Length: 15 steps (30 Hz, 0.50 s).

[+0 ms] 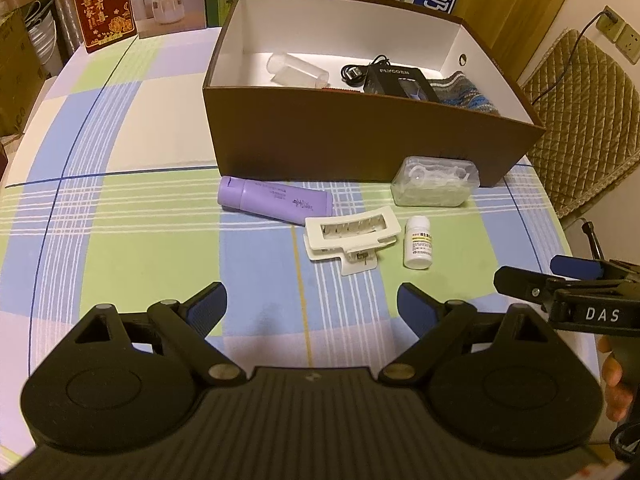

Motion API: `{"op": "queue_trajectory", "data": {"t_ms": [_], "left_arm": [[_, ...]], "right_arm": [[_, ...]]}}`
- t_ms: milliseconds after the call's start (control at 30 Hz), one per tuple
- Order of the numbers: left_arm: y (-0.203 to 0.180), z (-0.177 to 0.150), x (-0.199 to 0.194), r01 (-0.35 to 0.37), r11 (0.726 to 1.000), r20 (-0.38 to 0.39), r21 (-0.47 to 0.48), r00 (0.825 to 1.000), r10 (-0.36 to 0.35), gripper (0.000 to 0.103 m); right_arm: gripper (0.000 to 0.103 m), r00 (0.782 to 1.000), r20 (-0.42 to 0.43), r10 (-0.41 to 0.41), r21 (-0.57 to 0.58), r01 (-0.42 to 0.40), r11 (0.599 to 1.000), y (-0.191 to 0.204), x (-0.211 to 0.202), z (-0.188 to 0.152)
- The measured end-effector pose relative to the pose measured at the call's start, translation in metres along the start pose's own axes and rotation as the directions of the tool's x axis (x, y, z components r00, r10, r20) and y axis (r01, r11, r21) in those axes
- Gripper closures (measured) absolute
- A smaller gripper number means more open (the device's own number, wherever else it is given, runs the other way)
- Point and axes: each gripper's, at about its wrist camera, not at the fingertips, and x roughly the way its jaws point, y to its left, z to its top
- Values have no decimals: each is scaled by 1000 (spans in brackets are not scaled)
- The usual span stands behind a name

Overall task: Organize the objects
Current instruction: 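Move the right tool to the white pill bottle while the left tool approaches the white clip frame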

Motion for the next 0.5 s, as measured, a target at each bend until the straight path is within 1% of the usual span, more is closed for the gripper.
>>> {"op": "queue_trajectory", "data": {"t_ms": [367, 500], "left_arm": [[-3, 6, 23, -11, 1000, -23, -6, 1000, 11, 13], [0, 7, 31, -30, 999, -35, -13, 999, 30, 13]], "right_arm": [[5, 1000, -22, -18, 5, 18, 1000, -5, 20, 5], [5, 1000, -27, -17, -29, 16, 999, 4, 34, 7]]}}
